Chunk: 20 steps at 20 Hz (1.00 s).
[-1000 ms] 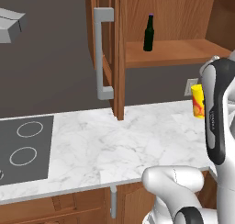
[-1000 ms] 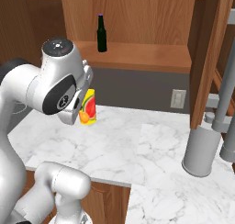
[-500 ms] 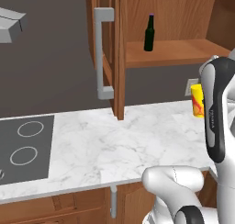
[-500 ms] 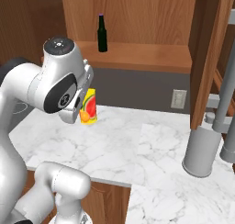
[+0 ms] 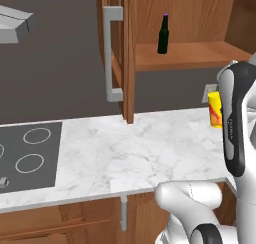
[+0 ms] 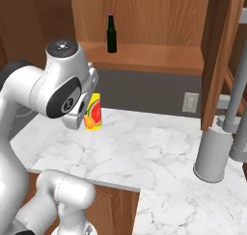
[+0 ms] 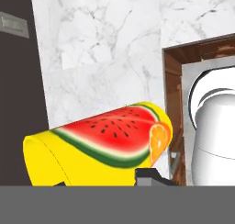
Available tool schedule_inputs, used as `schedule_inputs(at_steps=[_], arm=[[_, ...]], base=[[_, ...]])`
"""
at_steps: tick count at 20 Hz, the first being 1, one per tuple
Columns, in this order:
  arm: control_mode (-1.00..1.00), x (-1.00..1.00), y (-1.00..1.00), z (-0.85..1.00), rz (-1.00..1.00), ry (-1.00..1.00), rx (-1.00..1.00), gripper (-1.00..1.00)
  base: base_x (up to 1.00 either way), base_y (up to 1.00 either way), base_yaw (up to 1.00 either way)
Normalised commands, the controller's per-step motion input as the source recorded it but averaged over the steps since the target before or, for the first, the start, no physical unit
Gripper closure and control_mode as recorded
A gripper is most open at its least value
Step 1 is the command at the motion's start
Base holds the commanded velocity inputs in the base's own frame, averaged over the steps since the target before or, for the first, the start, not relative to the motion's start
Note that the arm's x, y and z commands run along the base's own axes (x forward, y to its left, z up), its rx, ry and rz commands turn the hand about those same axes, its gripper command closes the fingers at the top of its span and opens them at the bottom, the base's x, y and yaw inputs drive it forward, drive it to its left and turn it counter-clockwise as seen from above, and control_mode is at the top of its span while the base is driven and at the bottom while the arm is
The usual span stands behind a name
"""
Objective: Open the cabinet directly in front. Then move the beer and the cup to the dining counter with the jar on it.
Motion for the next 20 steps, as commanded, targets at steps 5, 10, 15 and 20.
schedule_inputs(at_steps=[5,10,15,20], arm=[[1.00,0.00,0.00,0.00,0.00,0.00,0.00,1.00],[1.00,0.00,0.00,0.00,0.00,0.00,0.00,1.00],[1.00,0.00,0.00,0.00,0.00,0.00,0.00,1.00],[1.00,0.00,0.00,0.00,0.00,0.00,0.00,1.00]], base=[[-0.61,-0.07,0.04],[-0.44,-0.02,0.03],[-0.16,0.00,0.11],[-0.19,0.00,0.21]])
